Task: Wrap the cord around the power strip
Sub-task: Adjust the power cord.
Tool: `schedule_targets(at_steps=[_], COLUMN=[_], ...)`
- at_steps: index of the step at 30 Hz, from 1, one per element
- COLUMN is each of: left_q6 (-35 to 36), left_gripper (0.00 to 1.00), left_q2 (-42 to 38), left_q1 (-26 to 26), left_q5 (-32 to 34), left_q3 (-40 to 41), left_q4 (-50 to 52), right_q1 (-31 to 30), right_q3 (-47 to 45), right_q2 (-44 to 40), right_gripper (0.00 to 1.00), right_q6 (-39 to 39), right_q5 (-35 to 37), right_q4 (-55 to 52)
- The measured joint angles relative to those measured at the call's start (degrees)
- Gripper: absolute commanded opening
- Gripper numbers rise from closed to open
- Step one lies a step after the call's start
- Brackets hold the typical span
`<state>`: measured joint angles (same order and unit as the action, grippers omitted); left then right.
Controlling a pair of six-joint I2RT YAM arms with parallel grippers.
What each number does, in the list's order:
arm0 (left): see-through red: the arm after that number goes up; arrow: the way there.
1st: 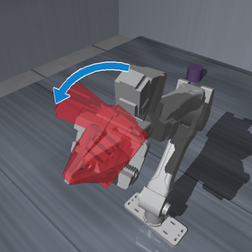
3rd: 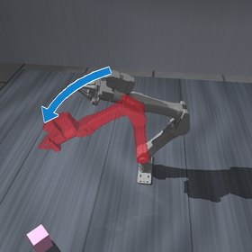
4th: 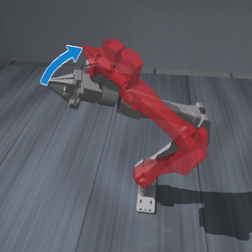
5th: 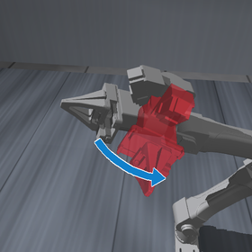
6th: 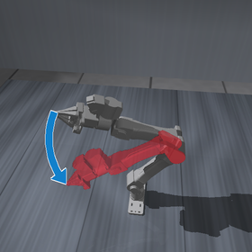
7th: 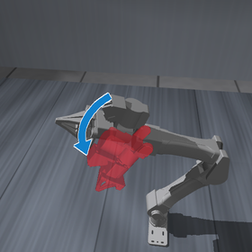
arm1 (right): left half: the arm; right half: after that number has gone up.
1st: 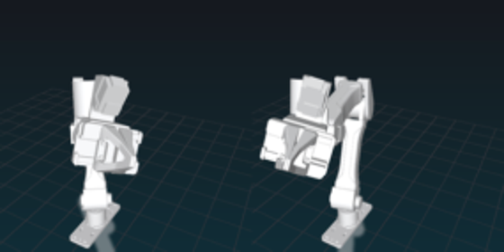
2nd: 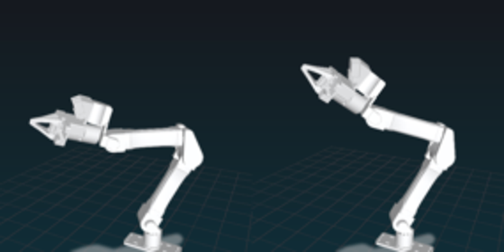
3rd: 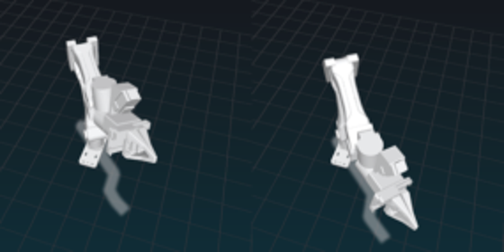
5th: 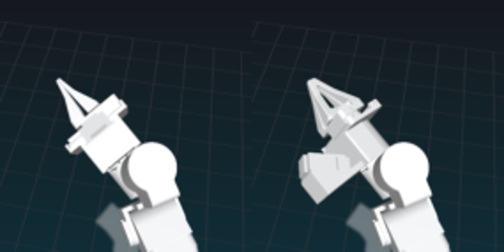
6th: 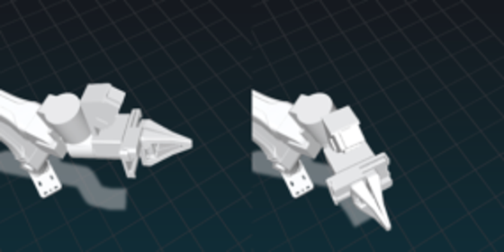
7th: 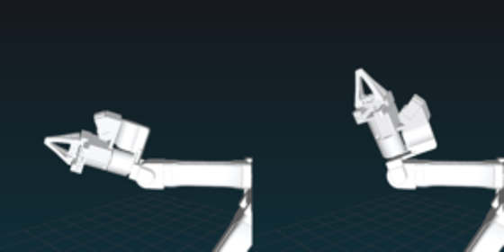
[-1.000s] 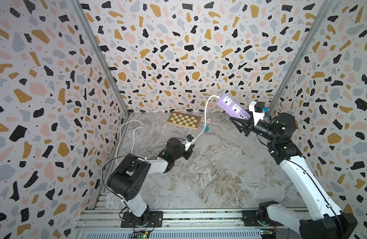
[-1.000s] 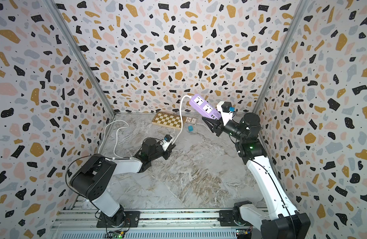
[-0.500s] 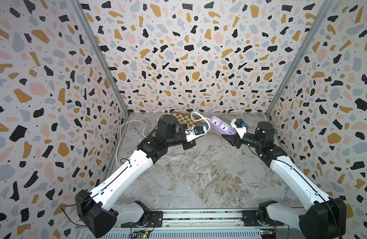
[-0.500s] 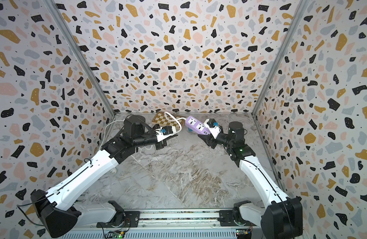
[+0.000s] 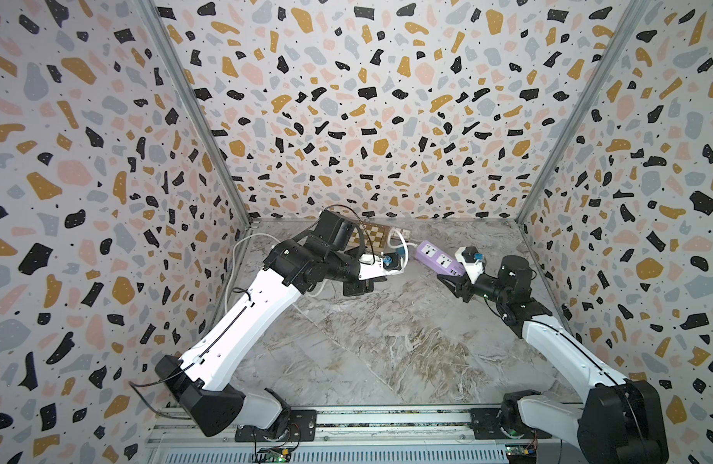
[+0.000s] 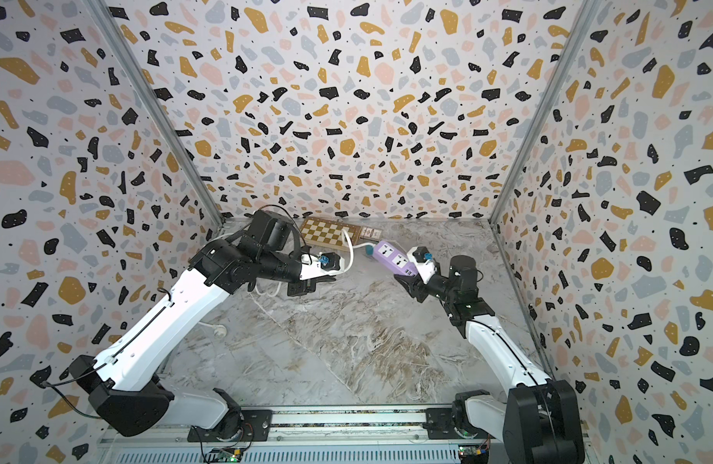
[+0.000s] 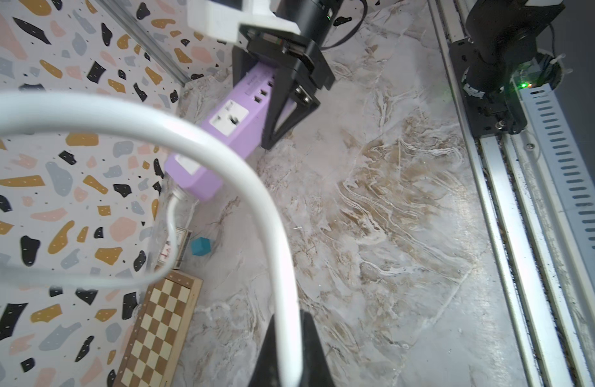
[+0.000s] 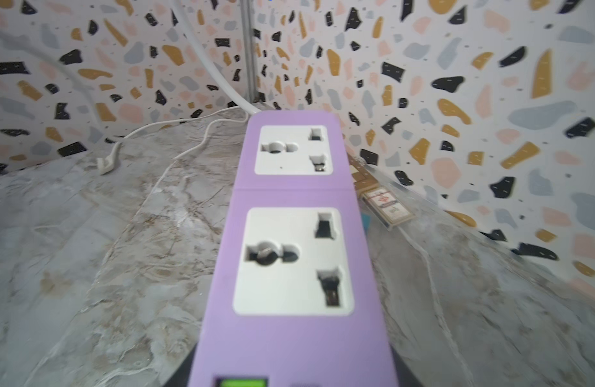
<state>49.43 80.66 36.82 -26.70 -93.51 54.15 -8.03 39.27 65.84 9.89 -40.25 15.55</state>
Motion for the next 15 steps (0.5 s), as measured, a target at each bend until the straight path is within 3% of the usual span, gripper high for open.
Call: schedule_targets(at_steps=[4, 10, 12, 15], left_q6=[-2.6, -10.2, -12.3, -14.8], left_gripper=[0.0, 0.0, 0.01, 0.12], left_q2=[-0.6, 1.0, 4.2, 9.0], left_q1=[-1.1, -7.0, -7.5, -7.5], left_q5=[-2.0, -7.0, -7.8, -9.1], left_q3=[7.5, 24.0, 25.1, 25.2], left_q4=[-2.9, -16.8, -20.5, -26.2], right_q1=[4.4, 4.0, 3.8, 2.9], right_q3=[1.3, 12.6, 14.9, 17.3], right_q2=[-1.3, -2.5, -3.8, -5.7], right_gripper=[0.0, 0.0, 0.0, 0.0], right_q6=[-4.8, -4.5, -4.3, -3.6], right_q5=[0.5, -0.2, -0.6, -2.0], right_q4=[2.1, -2.6, -3.6, -5.1])
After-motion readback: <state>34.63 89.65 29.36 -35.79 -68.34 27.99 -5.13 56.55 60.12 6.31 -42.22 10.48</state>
